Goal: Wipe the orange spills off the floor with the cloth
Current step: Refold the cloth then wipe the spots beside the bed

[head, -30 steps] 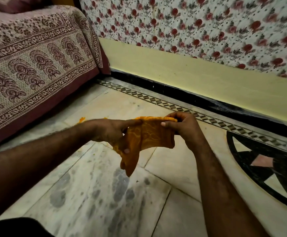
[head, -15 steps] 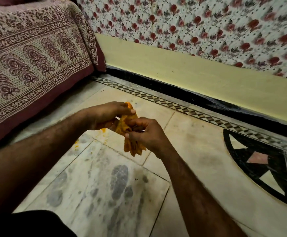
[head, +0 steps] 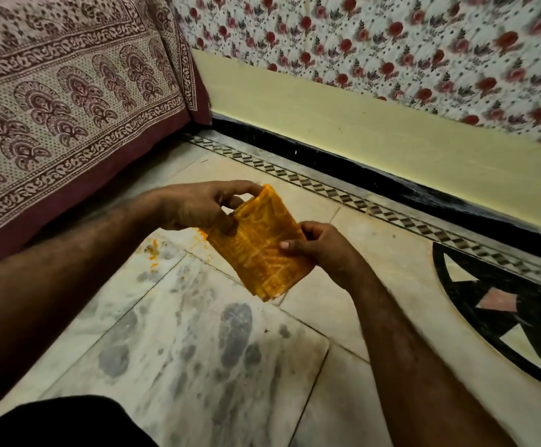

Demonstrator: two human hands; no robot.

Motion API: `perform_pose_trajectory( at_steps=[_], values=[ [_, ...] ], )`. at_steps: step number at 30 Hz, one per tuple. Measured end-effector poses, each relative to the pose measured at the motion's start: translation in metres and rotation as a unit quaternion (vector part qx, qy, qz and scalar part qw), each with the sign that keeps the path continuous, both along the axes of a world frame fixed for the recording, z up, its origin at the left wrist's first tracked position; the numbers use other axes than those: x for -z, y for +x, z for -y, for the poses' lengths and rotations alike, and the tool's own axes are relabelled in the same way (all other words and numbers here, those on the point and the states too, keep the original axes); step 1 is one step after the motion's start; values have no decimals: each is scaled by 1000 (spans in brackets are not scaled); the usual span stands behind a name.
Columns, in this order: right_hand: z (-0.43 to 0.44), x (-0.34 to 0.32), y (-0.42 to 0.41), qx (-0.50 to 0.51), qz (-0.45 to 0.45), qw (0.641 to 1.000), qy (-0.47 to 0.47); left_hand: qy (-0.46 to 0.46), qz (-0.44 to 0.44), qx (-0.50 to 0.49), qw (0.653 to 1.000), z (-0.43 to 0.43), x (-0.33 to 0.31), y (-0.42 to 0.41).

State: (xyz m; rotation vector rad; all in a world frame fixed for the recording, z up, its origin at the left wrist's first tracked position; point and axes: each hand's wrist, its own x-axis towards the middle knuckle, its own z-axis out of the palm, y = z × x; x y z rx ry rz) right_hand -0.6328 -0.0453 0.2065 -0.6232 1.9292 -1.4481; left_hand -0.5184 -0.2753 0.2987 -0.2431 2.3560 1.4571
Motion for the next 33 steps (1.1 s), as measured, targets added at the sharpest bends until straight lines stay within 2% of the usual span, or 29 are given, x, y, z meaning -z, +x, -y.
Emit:
perform_pose_trajectory(
  at_steps=[4,9,16,18,19,20,22,25,27,29,33],
  values=[
    [6,34,11,-19,46,998,40,68,16,-61,996,24,47,16],
    [28,71,21,-16,65,994,83,111,19,-108,988,43,109,26],
    [64,113,4,-20,128,984,123,141,34,-132,981,81,162,10],
    [72,123,-1,-22,137,980,141,102,32,-130,986,92,179,2],
    [78,130,-4,-25,99,978,180,40,30,-121,991,98,194,-2],
    [84,140,-7,-29,15,971,237,-59,24,-111,992,104,210,-6],
    [99,168,-10,-35,-195,928,316,-242,-6,-116,963,104,246,-4],
    [131,202,7,-87,-400,870,275,-357,-47,-143,922,90,298,20],
    [153,225,27,-151,-447,844,256,-393,-47,-136,908,83,325,42],
    [164,239,40,-202,-444,828,277,-427,-36,-125,895,86,344,63],
    [145,251,47,-184,-448,811,328,-458,-17,-158,875,104,364,97]
  ],
)
